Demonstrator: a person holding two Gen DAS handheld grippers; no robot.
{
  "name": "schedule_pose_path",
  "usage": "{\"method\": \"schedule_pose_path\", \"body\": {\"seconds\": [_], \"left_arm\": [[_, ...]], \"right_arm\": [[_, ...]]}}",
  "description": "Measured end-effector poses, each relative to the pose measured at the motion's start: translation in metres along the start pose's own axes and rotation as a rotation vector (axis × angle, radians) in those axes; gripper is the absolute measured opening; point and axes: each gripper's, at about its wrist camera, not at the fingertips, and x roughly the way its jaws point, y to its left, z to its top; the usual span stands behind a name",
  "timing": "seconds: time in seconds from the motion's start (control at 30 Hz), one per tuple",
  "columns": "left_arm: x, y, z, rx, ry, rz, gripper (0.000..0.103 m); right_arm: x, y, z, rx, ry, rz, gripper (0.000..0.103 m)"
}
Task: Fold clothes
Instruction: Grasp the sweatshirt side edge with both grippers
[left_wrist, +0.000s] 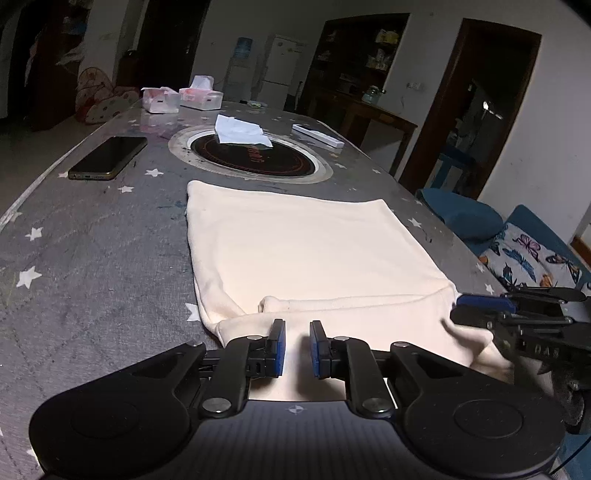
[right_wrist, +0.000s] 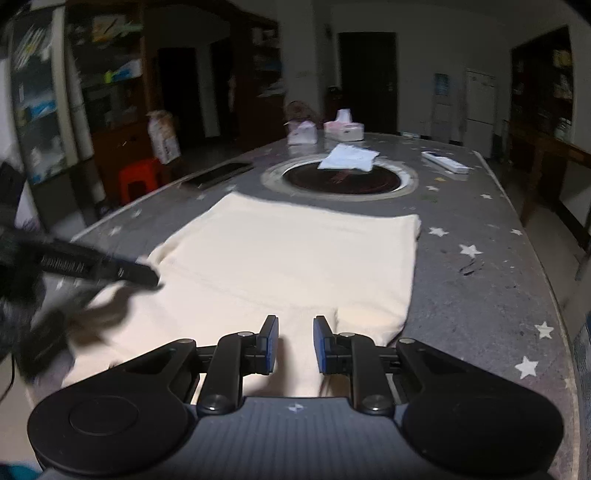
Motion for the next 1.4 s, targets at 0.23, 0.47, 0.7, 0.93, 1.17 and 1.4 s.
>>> {"method": "schedule_pose_path", "body": {"seconds": [0.23, 0.47, 0.7, 0.93, 1.17, 1.4], "left_arm": [[-0.025, -0.012, -0.011, 0.113, -0.002, 0.017, 0.037], [-0.063, -0.034, -0.037, 0.332, 0.016, 0.021, 0.049], [-0.075, -0.067, -0.075, 0.647, -0.007, 0.013, 0.049], [-0.056, -0.082, -0.091, 0.786, -0.039, 0.022, 0.046], [-0.05, -0.073, -0.075, 0.664, -0.045, -0.025, 0.012], [-0.048, -0.059, -0.039, 0.497, -0.066, -0.055, 0.01]], "right_arm": [[-0.014, 0.006, -0.008, -0.061, 0.012, 0.006, 0.019], [-0.042, 0.015, -0.014, -0.159, 0.033, 0.012, 0.025], [-0.063, 0.026, -0.024, -0.273, 0.056, 0.015, 0.04], [-0.073, 0.038, -0.039, -0.36, 0.078, 0.014, 0.054], [-0.071, 0.051, -0.05, -0.472, 0.073, 0.029, 0.061], [-0.055, 0.058, -0.049, -0.537, 0.026, 0.05, 0.064]]}}
